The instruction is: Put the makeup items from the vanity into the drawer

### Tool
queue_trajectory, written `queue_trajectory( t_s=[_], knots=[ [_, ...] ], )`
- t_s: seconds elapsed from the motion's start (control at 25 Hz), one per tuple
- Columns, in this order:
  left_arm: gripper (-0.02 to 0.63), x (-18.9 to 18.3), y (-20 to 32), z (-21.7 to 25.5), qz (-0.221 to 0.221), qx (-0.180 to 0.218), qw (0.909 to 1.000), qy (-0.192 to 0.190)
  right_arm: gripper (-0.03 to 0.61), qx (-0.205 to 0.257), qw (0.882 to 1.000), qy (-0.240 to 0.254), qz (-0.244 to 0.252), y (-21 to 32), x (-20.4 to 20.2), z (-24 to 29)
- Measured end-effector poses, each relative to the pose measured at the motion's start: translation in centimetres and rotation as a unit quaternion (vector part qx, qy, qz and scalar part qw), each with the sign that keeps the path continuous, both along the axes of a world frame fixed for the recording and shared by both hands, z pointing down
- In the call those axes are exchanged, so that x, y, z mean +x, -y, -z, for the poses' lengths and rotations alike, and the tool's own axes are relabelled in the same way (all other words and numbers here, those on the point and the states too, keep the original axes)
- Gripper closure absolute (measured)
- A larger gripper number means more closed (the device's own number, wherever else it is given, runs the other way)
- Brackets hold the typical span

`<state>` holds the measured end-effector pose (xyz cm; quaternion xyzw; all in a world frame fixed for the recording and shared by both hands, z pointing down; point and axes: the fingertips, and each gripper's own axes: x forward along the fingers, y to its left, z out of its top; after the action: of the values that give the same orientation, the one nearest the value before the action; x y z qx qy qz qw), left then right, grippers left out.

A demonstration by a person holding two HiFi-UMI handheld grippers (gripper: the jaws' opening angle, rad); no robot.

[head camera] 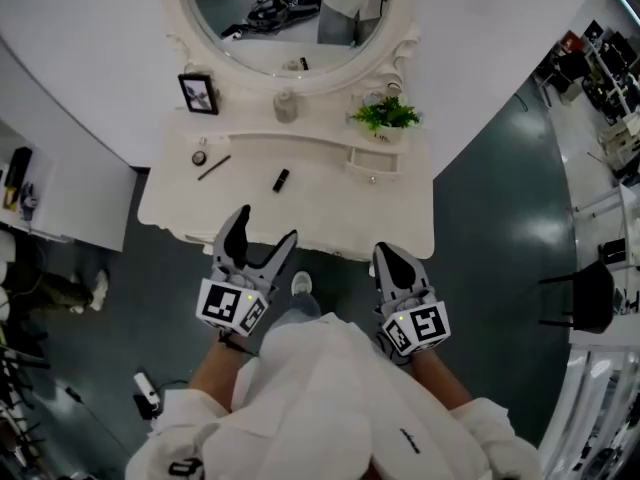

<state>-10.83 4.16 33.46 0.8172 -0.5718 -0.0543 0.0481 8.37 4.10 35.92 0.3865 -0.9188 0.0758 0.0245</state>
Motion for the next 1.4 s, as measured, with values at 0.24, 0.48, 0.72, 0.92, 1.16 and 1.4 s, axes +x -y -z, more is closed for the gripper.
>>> queue_trajectory(
  t_s=[0.24, 0.48, 0.72, 0.92, 1.16, 1.4],
  knots=[
    [0.235, -3.1, 5.9, -2.1, -0.019, -0.022, 0.9995, 0.008, 0.561, -0.01, 1.0, 0.002, -0.001, 5.9, -4.8, -0.6],
    [0.235, -5.4, 10.8, -4.4, -0.034, -0.036, 0.9988, -0.001, 0.561, -0.017, 1.0, -0.014, 0.006, 10.3, -9.4, -1.8],
    [0.235, -6.0, 14.2, -7.7, -0.044, -0.058, 0.9973, -0.007, 0.563, -0.032, 0.999, -0.025, 0.011, 12.8, -12.3, -3.6],
    [0.235, -6.0, 16.2, -9.9, -0.042, -0.081, 0.9958, -0.011, 0.561, -0.048, 0.998, -0.036, 0.031, 14.2, -14.2, -5.4],
    [0.235, -5.9, 17.0, -11.9, -0.028, -0.103, 0.9943, -0.005, 0.562, -0.079, 0.995, -0.034, 0.044, 15.4, -15.0, -7.8],
    [0.235, -5.9, 17.2, -15.2, -0.015, -0.144, 0.9893, 0.015, 0.562, -0.099, 0.993, -0.031, 0.059, 16.3, -14.8, -10.2]
  ],
)
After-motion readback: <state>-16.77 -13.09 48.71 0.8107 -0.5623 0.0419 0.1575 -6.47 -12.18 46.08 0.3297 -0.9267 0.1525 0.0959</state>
